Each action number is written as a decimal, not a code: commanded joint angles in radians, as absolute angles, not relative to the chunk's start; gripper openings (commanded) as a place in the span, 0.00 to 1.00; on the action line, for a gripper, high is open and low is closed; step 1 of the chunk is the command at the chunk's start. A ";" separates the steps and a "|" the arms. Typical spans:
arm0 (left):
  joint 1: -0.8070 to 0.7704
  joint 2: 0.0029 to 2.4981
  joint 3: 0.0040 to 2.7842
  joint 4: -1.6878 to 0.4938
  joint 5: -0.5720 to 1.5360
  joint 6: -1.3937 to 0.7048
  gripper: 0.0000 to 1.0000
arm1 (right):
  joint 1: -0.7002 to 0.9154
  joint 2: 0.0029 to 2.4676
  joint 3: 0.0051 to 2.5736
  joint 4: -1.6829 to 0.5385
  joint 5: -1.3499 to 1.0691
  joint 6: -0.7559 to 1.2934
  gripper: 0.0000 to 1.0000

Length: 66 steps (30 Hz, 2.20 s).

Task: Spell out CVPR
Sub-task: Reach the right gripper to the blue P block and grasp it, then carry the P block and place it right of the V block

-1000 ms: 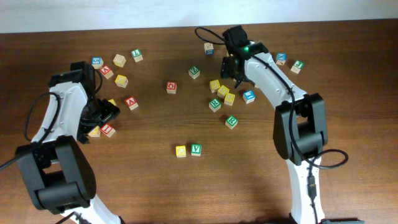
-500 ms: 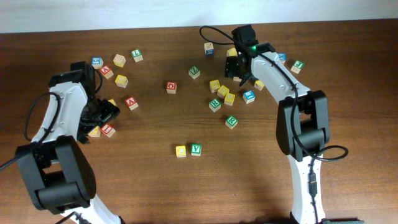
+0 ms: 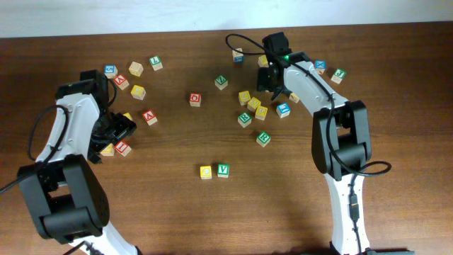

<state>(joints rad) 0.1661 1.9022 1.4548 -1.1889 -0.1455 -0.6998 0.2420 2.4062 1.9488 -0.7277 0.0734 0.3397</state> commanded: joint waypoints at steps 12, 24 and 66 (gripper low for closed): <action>0.171 1.909 1.452 -1.190 -0.149 -0.702 0.99 | 0.256 2.420 2.014 -0.768 0.064 0.345 0.53; 0.171 1.909 1.452 -1.190 -0.149 -0.702 0.99 | 0.256 2.420 2.014 -0.782 0.059 0.348 0.35; 0.171 1.909 1.452 -1.190 -0.149 -0.702 0.99 | 0.661 1.890 1.391 -1.009 -0.060 0.623 0.24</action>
<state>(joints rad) 0.1661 1.9022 1.4548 -1.1885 -0.1455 -0.6998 0.6609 1.8881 1.4548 -1.0561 0.0090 0.5983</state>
